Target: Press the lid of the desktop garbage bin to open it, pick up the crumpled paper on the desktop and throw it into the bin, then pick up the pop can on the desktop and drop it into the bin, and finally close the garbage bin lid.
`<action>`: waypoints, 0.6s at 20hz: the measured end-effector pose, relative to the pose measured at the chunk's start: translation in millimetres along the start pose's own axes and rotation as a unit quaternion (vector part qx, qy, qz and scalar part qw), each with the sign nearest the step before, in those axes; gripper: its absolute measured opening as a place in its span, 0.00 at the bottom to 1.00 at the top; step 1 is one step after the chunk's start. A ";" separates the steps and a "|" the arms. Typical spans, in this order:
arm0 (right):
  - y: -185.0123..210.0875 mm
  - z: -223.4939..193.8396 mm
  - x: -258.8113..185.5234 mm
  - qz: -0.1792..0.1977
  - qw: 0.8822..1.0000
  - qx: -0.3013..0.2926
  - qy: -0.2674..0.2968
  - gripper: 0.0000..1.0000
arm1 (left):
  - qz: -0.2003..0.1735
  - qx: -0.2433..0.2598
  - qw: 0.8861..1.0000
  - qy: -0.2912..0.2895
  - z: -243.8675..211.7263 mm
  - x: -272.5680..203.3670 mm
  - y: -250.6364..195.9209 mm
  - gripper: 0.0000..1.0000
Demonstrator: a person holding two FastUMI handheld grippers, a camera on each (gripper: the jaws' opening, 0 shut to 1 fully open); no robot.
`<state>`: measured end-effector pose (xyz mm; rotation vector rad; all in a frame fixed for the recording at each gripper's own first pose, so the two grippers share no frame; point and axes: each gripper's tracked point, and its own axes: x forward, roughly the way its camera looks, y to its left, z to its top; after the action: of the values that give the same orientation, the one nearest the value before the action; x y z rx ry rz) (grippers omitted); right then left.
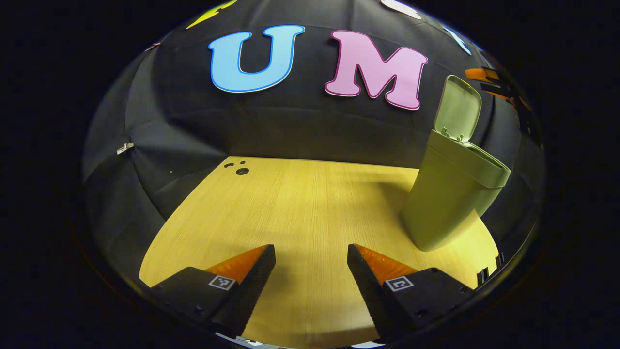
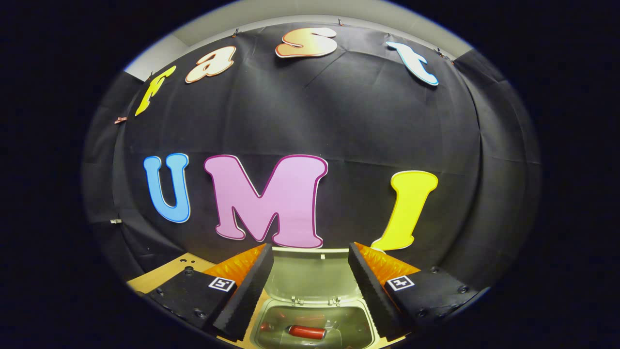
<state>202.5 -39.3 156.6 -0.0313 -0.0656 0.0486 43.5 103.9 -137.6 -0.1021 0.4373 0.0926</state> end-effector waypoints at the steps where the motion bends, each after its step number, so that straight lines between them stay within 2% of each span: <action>1: -2.5 5.2 3.3 -0.004 1.000 0.004 -0.004 0.97 | 0.002 -0.002 1.000 -0.001 1.1 0.5 1.8 0.96; 6: -10.2 21.0 26.7 -0.017 0.999 0.040 -0.015 0.97 | 0.015 -0.013 1.000 0.003 -2.7 -2.2 13.2 0.96; 12: -21.4 2.1 57.9 -0.037 0.998 0.048 0.010 0.97 | 0.031 -0.026 0.999 0.004 -5.0 -2.4 17.4 0.96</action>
<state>261.1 -57.8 163.2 0.0665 -0.0436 -0.0229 37.4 120.4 -142.4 -0.1404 0.4457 0.1651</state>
